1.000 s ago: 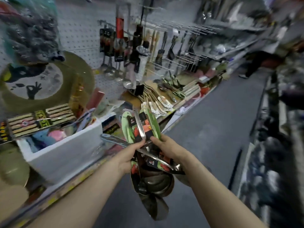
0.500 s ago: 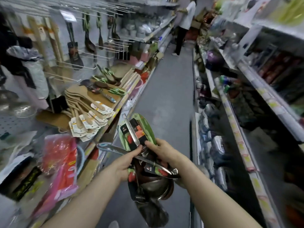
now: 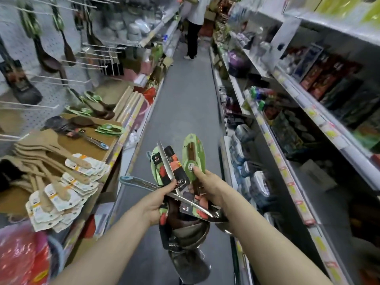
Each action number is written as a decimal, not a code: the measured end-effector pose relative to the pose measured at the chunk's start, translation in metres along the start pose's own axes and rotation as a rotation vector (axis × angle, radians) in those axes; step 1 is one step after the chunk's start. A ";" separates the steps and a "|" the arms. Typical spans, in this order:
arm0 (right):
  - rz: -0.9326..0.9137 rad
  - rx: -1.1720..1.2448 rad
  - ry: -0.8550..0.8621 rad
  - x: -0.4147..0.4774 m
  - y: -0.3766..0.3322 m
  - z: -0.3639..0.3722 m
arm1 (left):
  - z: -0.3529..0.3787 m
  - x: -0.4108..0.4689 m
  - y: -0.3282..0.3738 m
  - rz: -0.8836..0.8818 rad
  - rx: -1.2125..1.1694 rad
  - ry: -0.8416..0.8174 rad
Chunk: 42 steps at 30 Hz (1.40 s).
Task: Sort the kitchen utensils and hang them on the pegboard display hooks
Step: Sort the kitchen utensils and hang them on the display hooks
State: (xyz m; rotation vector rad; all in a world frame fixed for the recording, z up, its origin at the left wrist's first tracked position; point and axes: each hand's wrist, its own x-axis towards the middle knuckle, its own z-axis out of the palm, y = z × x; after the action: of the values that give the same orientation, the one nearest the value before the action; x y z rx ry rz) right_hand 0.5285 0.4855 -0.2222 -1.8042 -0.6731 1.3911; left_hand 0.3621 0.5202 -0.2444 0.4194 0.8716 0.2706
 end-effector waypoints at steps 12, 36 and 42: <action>-0.103 -0.261 -0.166 0.156 -0.106 -0.070 | 0.047 0.130 0.122 0.105 -0.068 0.089; -0.234 -0.638 -0.365 0.470 -0.323 -0.018 | 0.004 0.285 0.415 0.313 -0.158 0.307; -0.261 -0.651 -0.386 0.539 -0.373 0.021 | -0.041 0.306 0.481 0.355 -0.194 0.417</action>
State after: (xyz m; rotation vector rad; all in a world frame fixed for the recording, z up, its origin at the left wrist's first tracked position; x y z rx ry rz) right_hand 0.6685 1.1260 -0.2281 -1.8244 -1.6574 1.4493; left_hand 0.4906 1.0772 -0.2540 0.3387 1.1642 0.7840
